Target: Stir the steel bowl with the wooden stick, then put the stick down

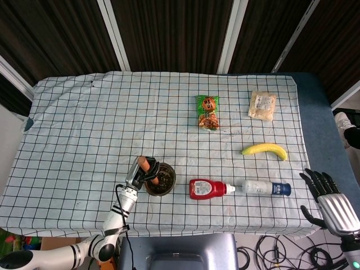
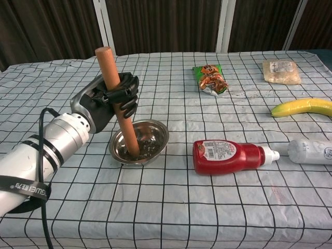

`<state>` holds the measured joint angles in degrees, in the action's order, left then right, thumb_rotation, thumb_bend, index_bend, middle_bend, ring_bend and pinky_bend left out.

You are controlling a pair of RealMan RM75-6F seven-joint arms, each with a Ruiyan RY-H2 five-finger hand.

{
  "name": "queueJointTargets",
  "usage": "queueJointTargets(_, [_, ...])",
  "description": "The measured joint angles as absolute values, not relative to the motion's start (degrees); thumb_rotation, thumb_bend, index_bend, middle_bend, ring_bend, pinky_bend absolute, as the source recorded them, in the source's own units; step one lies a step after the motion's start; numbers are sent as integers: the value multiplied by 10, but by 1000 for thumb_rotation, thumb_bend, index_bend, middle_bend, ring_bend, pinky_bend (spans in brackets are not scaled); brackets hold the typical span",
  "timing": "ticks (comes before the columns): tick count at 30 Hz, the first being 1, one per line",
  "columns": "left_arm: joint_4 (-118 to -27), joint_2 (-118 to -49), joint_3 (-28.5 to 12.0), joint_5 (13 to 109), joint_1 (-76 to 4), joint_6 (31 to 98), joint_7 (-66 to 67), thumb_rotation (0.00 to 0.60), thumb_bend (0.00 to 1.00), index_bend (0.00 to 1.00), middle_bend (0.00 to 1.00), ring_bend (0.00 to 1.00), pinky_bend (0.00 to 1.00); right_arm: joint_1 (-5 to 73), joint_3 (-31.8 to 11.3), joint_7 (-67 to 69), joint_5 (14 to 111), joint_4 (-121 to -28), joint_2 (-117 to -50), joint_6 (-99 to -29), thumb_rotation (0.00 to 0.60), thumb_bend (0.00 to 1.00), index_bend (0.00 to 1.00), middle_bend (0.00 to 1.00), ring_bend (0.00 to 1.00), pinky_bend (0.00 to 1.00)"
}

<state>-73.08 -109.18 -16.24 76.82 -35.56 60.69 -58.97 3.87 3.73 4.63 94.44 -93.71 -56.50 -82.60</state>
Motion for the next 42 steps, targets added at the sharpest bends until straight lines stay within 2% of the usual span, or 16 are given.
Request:
queueJointTargets(8, [-730, -1094, -166, 772, -356, 610, -600, 600, 958, 1000, 1000, 909, 1000, 36, 37, 53, 946, -935, -562, -832, 600, 316, 0, 0, 0, 0])
queueJointTargets(12, [-768, -1073, -180, 794, -356, 640, -596, 600, 947, 1000, 1000, 907, 1000, 34, 39, 62, 951, -933, -560, -838, 600, 316, 0, 0, 0, 0])
queueJointTargets(21, [-884, -932, -211, 808, -339, 673, -533, 600, 932, 1000, 1000, 906, 1000, 32, 40, 67, 957, -932, -558, -841, 600, 316, 0, 0, 0, 0])
queueJointTargets(25, [-884, -882, -205, 810, -328, 672, -478, 600, 849, 975, 1000, 901, 1000, 32, 41, 67, 958, -932, -558, -841, 600, 316, 0, 0, 0, 0])
queueJointTargets(30, [-798, -877, -174, 821, -319, 679, -370, 600, 772, 926, 1000, 879, 1000, 33, 42, 56, 961, -935, -560, -837, 600, 316, 0, 0, 0, 0])
queueJointTargets(36, [-611, -924, -132, 829, -315, 681, -239, 600, 750, 864, 1000, 816, 964, 36, 43, 43, 962, -939, -563, -829, 600, 316, 0, 0, 0, 0])
queueJointTargets(38, [-550, -947, -118, 829, -316, 674, -196, 600, 711, 826, 1000, 782, 928, 36, 43, 41, 961, -939, -564, -827, 600, 316, 0, 0, 0, 0])
queueJointTargets(42, [-481, -987, -95, 822, -319, 645, -137, 600, 553, 709, 956, 676, 823, 36, 43, 43, 959, -939, -563, -827, 600, 316, 0, 0, 0, 0])
